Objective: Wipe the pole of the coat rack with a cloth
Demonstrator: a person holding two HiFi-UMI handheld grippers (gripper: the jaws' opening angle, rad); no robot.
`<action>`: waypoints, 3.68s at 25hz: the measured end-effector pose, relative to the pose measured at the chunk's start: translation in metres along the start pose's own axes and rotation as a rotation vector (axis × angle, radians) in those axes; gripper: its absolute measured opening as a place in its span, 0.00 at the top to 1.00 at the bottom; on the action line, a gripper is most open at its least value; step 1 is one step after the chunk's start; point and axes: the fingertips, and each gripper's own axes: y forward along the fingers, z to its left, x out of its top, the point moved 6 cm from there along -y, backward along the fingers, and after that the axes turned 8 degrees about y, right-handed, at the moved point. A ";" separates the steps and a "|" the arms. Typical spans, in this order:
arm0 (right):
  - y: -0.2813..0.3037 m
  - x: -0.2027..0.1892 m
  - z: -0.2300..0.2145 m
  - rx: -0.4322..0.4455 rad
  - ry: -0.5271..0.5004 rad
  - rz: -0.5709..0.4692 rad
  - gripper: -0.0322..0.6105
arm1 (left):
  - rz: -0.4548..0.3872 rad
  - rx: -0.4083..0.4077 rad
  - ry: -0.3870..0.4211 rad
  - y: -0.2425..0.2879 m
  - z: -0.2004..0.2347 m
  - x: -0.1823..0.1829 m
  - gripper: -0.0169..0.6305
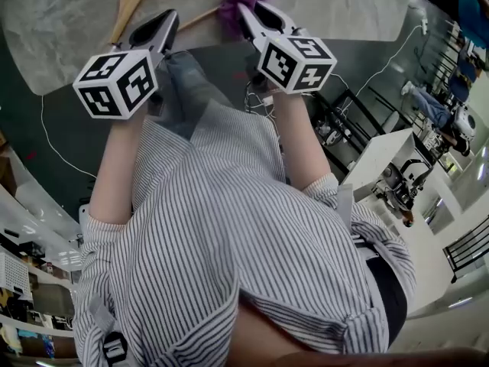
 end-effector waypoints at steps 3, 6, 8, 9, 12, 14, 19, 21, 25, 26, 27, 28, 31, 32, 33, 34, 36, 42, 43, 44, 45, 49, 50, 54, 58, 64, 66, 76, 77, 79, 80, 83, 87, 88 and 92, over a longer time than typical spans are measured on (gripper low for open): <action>0.002 0.000 0.006 0.007 -0.010 0.010 0.84 | -0.008 0.000 -0.004 -0.004 0.001 0.002 0.96; 0.004 -0.001 0.017 0.012 -0.020 0.015 0.84 | -0.020 0.003 -0.007 -0.014 0.005 0.003 0.96; 0.007 -0.002 0.023 0.018 -0.026 0.021 0.84 | -0.027 0.007 -0.012 -0.018 0.008 0.002 0.96; 0.008 -0.002 0.025 0.022 -0.029 0.023 0.84 | -0.029 0.008 -0.015 -0.020 0.010 0.002 0.96; 0.012 0.000 0.034 0.029 -0.039 0.029 0.84 | -0.037 0.014 -0.019 -0.026 0.014 0.003 0.96; 0.013 0.001 0.040 0.033 -0.046 0.034 0.84 | -0.040 0.018 -0.021 -0.031 0.017 0.003 0.96; 0.016 0.000 0.047 0.041 -0.060 0.044 0.84 | -0.051 0.025 -0.027 -0.037 0.020 0.001 0.96; 0.018 -0.002 0.054 0.048 -0.069 0.051 0.84 | -0.057 0.028 -0.030 -0.042 0.023 0.000 0.96; 0.023 -0.001 0.063 0.063 -0.077 0.068 0.84 | -0.066 0.035 -0.040 -0.050 0.029 0.000 0.96; 0.025 -0.001 0.066 0.067 -0.079 0.072 0.84 | -0.068 0.038 -0.044 -0.052 0.031 -0.001 0.96; 0.026 0.000 0.068 0.071 -0.084 0.075 0.84 | -0.070 0.041 -0.047 -0.053 0.032 -0.002 0.96; 0.028 0.000 0.070 0.073 -0.090 0.079 0.84 | -0.072 0.044 -0.050 -0.055 0.034 -0.003 0.96; 0.032 0.001 0.077 0.084 -0.110 0.092 0.84 | -0.080 0.052 -0.056 -0.059 0.037 -0.005 0.96; 0.034 0.002 0.079 0.089 -0.114 0.095 0.84 | -0.083 0.055 -0.058 -0.061 0.038 -0.005 0.96; 0.036 0.002 0.082 0.095 -0.118 0.098 0.84 | -0.086 0.058 -0.060 -0.063 0.039 -0.005 0.96; 0.038 0.003 0.085 0.100 -0.121 0.101 0.84 | -0.090 0.061 -0.063 -0.065 0.040 -0.005 0.96; 0.042 0.003 0.090 0.111 -0.127 0.107 0.84 | -0.095 0.066 -0.068 -0.067 0.042 -0.005 0.96; 0.050 0.005 0.099 0.144 -0.149 0.124 0.84 | -0.102 0.080 -0.081 -0.069 0.045 -0.007 0.96; 0.051 0.006 0.099 0.148 -0.151 0.127 0.84 | -0.103 0.082 -0.082 -0.068 0.045 -0.007 0.96; 0.052 0.007 0.099 0.152 -0.152 0.129 0.84 | -0.104 0.083 -0.083 -0.068 0.044 -0.006 0.96; 0.053 0.007 0.100 0.156 -0.155 0.131 0.84 | -0.105 0.084 -0.084 -0.068 0.044 -0.006 0.96; 0.055 0.006 0.109 0.172 -0.171 0.139 0.84 | -0.110 0.095 -0.091 -0.075 0.046 -0.008 0.96; 0.055 0.006 0.111 0.177 -0.175 0.141 0.84 | -0.114 0.099 -0.092 -0.077 0.046 -0.008 0.96; 0.056 0.005 0.122 0.192 -0.191 0.145 0.84 | -0.130 0.113 -0.100 -0.086 0.047 -0.009 0.96; 0.057 0.004 0.132 0.204 -0.196 0.147 0.84 | -0.139 0.120 -0.104 -0.093 0.048 -0.009 0.96; 0.067 0.006 0.142 0.227 -0.208 0.157 0.84 | -0.147 0.127 -0.119 -0.095 0.054 -0.008 0.96; 0.068 0.007 0.146 0.231 -0.212 0.161 0.84 | -0.149 0.129 -0.122 -0.098 0.056 -0.007 0.96; 0.070 0.008 0.152 0.236 -0.221 0.170 0.84 | -0.143 0.120 -0.134 -0.101 0.062 -0.007 0.96; 0.071 0.008 0.152 0.236 -0.222 0.172 0.84 | -0.144 0.120 -0.133 -0.101 0.062 -0.006 0.96; 0.071 0.005 0.154 0.236 -0.225 0.176 0.84 | -0.143 0.121 -0.133 -0.102 0.062 -0.008 0.96; 0.071 0.004 0.155 0.237 -0.227 0.177 0.84 | -0.141 0.122 -0.133 -0.103 0.063 -0.009 0.96; 0.069 0.004 0.156 0.243 -0.232 0.180 0.84 | -0.139 0.130 -0.135 -0.106 0.063 -0.009 0.96; 0.068 0.004 0.161 0.256 -0.240 0.185 0.84 | -0.143 0.149 -0.143 -0.113 0.065 -0.012 0.96; 0.068 0.004 0.162 0.259 -0.243 0.186 0.84 | -0.143 0.155 -0.144 -0.115 0.065 -0.013 0.96; 0.068 0.003 0.163 0.272 -0.253 0.193 0.84 | -0.147 0.170 -0.146 -0.117 0.065 -0.016 0.96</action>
